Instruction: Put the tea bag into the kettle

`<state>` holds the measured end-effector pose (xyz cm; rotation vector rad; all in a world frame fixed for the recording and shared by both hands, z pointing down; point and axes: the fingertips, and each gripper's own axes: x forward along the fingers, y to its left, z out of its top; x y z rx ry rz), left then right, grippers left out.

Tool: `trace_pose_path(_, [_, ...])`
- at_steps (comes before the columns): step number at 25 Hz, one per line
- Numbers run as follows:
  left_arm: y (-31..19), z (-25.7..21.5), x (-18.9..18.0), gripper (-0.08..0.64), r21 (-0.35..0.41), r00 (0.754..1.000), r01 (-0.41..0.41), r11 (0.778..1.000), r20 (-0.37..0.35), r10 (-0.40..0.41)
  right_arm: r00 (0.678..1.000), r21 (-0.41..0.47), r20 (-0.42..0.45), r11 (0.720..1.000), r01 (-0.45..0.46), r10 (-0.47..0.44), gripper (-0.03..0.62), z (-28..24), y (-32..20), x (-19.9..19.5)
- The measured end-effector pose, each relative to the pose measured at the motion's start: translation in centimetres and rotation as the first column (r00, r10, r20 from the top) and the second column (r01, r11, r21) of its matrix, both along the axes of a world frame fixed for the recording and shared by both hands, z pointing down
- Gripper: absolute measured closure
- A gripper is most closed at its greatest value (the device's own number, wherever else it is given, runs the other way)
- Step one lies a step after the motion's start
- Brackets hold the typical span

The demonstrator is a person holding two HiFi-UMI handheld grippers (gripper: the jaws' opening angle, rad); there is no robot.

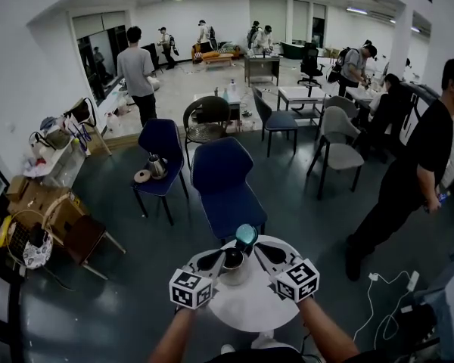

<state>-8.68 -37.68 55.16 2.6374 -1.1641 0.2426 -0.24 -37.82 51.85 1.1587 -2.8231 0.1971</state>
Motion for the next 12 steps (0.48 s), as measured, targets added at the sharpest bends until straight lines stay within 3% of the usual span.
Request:
trace_pose_path(3, [1.6, -1.1, -1.1, 0.545, 0.034, 1.0, -0.002, 0.999, -0.004, 0.003, 1.0, 0.013, -0.004, 1.0, 0.004, -0.004, 0.572, -0.6, 1.2, -1.4])
trace_pose_path(7, [3.5, -2.2, -2.4, 0.545, 0.092, 0.999, 0.0, 0.996, 0.042, -0.004, 1.0, 0.024, -0.005, 1.0, 0.005, -0.004, 0.572, -0.9, 2.8, -2.9])
trace_pose_path(12, [5.8, -3.3, -4.6, 0.545, 0.101, 1.0, -0.003, 0.995, -0.027, 0.006, 1.0, 0.039, -0.005, 0.999, -0.006, 0.006, 0.572, -1.3, 4.8, -5.1])
